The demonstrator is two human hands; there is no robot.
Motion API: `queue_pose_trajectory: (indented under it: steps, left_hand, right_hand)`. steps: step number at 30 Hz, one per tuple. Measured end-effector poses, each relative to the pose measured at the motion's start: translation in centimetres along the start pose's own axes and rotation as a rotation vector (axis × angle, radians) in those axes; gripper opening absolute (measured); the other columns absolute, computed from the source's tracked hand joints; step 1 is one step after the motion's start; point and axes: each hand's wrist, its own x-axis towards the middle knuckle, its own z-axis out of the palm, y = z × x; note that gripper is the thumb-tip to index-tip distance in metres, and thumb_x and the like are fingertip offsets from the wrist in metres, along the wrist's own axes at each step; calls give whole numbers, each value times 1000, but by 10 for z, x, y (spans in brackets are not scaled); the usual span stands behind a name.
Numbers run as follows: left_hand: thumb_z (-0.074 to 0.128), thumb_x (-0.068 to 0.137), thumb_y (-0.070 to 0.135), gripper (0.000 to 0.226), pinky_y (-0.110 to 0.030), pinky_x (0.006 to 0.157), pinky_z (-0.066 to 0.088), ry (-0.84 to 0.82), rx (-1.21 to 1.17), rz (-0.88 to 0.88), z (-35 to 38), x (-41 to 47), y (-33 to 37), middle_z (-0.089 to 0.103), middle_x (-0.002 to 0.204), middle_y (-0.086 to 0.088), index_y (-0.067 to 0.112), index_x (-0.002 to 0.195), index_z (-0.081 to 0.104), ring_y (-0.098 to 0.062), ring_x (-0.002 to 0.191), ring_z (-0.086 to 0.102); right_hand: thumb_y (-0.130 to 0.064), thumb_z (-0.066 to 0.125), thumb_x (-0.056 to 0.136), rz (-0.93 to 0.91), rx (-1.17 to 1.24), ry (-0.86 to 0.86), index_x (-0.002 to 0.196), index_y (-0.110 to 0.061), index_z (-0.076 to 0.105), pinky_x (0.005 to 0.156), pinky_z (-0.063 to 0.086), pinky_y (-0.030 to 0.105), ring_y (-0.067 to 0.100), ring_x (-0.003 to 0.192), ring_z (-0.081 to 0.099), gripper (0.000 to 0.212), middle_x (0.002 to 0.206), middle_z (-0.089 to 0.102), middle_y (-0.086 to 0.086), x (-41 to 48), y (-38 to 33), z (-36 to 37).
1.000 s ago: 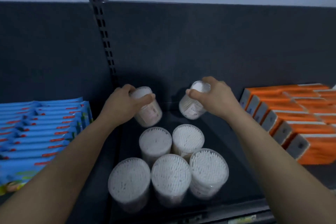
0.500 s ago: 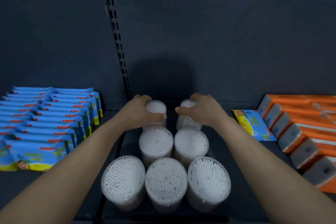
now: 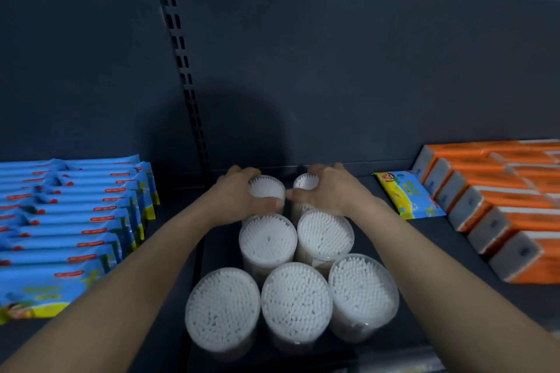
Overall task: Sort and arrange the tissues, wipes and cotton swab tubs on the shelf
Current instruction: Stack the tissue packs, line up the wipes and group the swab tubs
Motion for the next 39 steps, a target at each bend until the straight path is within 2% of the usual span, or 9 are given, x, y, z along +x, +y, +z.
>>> queue_pose_trajectory:
  steps: [3,8,12,15,18,23,27,32,39]
  left_hand:
    - [66,78,48,75,-19,94,31,8,-20,36,-1,-2,-1,38,139,-7,17,141,37,-20,125,43]
    - [66,80,43,70,-22,96,34,28,-18,54,0,-6,-5,42,138,-9,15,138,40,-20,121,47]
    - [65,83,39,55,-23,80,38,140,-48,54,-7,-9,-5,52,120,-7,14,129,49,-14,97,52]
    - [65,84,34,43,-22,73,37,229,-55,69,-13,-17,0,55,109,-3,13,120,55,-12,92,51]
    - [67,83,29,35,-21,68,38,254,-64,115,-15,-30,9,57,100,-1,13,113,58,-12,87,52]
    - [69,79,33,27,-23,67,41,185,-6,172,-19,-54,21,57,92,4,18,99,60,-9,80,53]
    - [72,71,48,41,-25,73,44,-67,155,76,-20,-74,22,55,91,10,21,98,57,-7,83,53]
    - [75,63,56,63,-26,75,47,-283,234,-12,-22,-101,17,52,95,12,24,109,48,-5,86,52]
    - [81,62,46,82,-28,79,46,-338,292,-61,-16,-130,24,48,111,7,20,123,33,-14,99,51]
  right_hand:
    - [-75,49,74,-24,-14,23,142,-21,39,107,36,39,27,136,33,87,147,40,7,-3,-1,0]
    - [-58,51,87,-11,16,92,138,-15,44,99,40,34,26,130,45,67,141,50,8,-12,0,-2]
    - [-50,54,89,11,35,208,102,-10,59,77,40,30,32,109,57,42,114,64,13,-26,6,-14]
    - [-39,59,88,18,20,281,98,-6,63,77,44,30,31,102,59,35,103,67,12,-42,10,-25]
    - [-34,62,87,-15,15,256,99,-8,66,82,49,34,27,99,60,28,100,68,10,-54,6,-29]
    - [-35,64,85,-19,-36,204,94,-12,64,73,41,28,26,100,58,24,104,66,8,-75,-4,-29]
    - [-49,63,83,26,-179,-5,105,-5,62,80,46,34,25,100,59,49,110,64,9,-95,-11,-26]
    - [-60,68,72,114,-195,-185,126,-16,45,80,42,32,21,104,52,73,124,54,1,-115,-7,-26]
    - [-52,80,62,86,-262,-325,139,-15,29,98,45,40,25,119,50,99,136,48,3,-130,0,-29]
